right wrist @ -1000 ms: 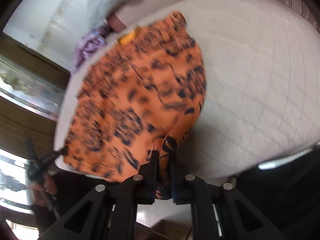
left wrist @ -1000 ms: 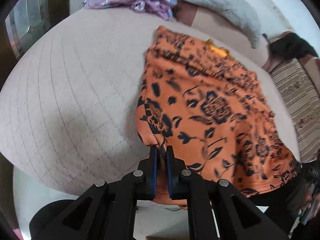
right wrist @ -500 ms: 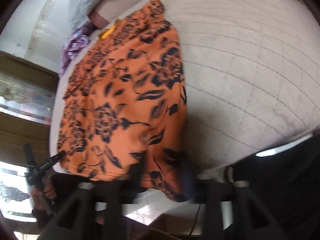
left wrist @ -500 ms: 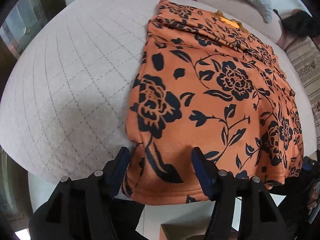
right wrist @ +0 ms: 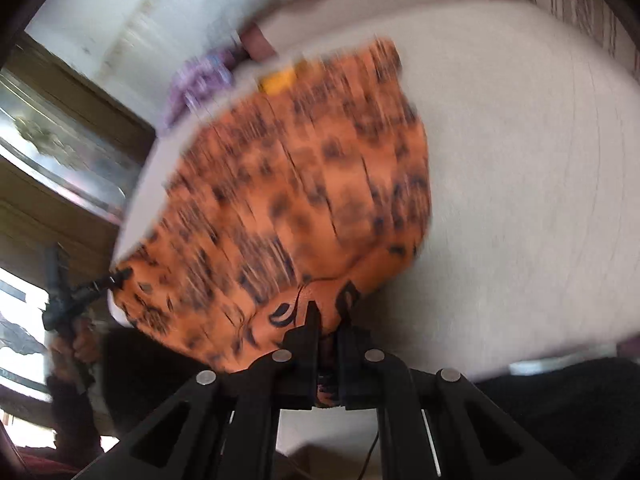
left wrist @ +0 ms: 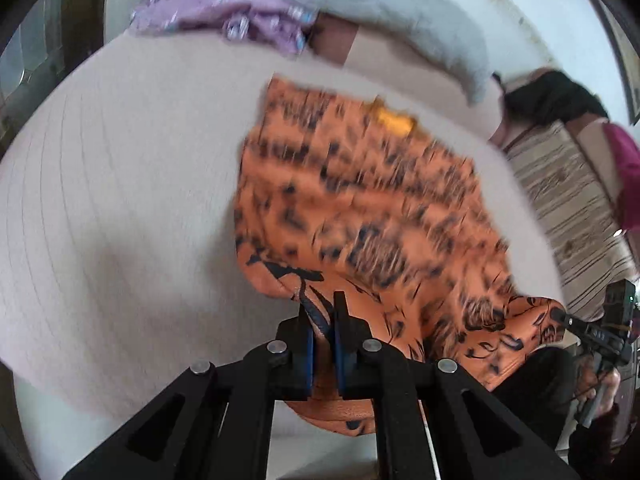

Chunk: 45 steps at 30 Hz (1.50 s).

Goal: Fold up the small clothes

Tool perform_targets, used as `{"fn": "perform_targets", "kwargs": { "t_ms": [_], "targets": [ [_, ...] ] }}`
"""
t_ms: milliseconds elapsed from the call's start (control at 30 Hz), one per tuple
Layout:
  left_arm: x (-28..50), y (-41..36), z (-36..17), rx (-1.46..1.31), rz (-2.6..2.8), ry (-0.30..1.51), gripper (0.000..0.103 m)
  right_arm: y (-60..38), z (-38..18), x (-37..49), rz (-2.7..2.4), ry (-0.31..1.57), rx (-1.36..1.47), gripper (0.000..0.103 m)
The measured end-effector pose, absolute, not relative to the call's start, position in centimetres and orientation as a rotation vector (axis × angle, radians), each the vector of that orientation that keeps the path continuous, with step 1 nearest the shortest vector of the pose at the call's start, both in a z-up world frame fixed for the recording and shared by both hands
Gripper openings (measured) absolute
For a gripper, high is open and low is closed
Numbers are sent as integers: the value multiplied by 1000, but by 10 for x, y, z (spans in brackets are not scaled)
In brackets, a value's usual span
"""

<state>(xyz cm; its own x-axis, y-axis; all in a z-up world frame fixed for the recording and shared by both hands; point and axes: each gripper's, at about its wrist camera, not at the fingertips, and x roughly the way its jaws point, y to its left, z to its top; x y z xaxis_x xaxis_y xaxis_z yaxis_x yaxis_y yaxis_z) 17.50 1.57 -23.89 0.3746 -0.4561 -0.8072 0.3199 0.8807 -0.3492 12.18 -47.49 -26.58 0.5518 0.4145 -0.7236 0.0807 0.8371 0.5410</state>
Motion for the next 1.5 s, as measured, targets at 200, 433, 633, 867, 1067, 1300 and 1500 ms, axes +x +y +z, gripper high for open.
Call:
{"fn": "perform_targets", "kwargs": {
  "t_ms": [200, 433, 633, 867, 1067, 1300, 1500],
  "targets": [
    [258, 0, -192, -141, -473, 991, 8, -514, -208, 199, 122, 787, 574, 6],
    [404, -34, -222, -164, -379, 1027, 8, -557, -219, 341, 22, 714, 699, 7],
    [465, -54, -313, -149, -265, 1144, 11, -577, -316, 418, -22, 819, 890, 17],
    [436, -12, -291, -361, -351, 991, 16, -614, -351, 379, 12, 636, 1161, 82],
    [346, -7, -237, -186, -93, 668, 69, -573, -292, 345, 21, 662, 842, 76],
    [344, -35, -275, -125, -292, 923, 43, -501, -292, 339, -9, 822, 467, 35],
    [363, -45, -308, -127, -423, 1081, 6, -463, -319, 373, 97, 958, 385, 35]
  ]
}}
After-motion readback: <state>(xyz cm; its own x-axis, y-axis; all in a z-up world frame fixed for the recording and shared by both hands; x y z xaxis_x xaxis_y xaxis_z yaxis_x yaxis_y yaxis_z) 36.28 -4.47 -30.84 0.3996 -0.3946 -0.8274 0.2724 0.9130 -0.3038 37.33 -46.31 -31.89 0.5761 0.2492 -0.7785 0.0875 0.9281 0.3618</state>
